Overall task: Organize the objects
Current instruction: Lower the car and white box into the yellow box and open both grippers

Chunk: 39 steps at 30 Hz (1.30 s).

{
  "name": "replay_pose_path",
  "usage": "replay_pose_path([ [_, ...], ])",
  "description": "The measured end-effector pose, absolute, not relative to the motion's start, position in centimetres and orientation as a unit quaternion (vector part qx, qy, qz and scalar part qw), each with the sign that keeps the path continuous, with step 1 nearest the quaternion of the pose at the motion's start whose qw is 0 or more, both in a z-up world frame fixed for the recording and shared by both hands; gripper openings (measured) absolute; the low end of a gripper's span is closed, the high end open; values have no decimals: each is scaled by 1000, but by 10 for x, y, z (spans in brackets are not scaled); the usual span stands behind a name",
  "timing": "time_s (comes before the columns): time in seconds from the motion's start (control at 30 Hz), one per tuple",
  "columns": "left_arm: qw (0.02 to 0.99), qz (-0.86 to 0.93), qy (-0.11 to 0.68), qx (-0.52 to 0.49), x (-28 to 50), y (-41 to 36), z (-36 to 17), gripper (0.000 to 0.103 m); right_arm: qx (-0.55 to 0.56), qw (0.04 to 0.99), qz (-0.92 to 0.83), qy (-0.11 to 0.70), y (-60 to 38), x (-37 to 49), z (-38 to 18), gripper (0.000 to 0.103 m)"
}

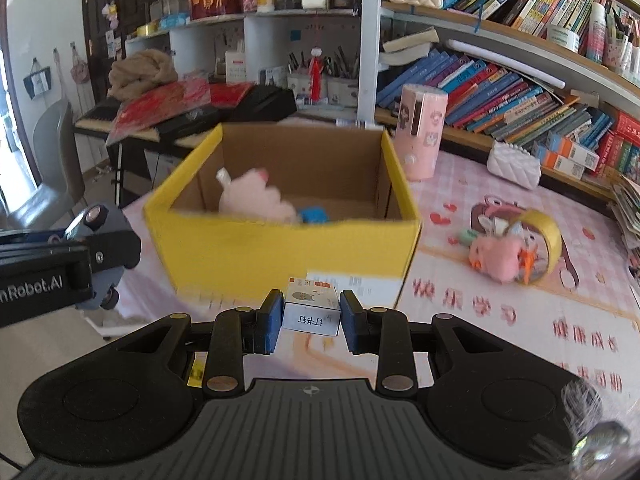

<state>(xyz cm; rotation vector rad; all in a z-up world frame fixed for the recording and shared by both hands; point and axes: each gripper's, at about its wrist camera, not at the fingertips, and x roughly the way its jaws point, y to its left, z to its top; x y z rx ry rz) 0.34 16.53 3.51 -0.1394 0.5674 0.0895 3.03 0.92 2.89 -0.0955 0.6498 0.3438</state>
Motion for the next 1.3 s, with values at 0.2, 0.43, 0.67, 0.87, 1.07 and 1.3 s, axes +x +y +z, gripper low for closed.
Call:
replay_pose_path([
  [0.2,958,48,275,-62,43,157,37,44,-46,940,181,287,7,74,46,28],
  [0.43,954,62,286,-57,87,146,32,44,-62,939,206,268,6,124,56,28],
  [0.67,936,89,336,-53,121,144,7,44,-97,911,247,315,17,178,31,28],
  [0.87,921,109,371,-54,136,147,-10,44,-154,887,279,333,31,198,10,28],
  [1.07,917,119,379,-22,143,142,-14,43,-187,862,304,358,43,209,-7,28],
  [1.3,917,116,382,6,146,137,-17,43,-190,843,313,393,49,211,-21,28],
])
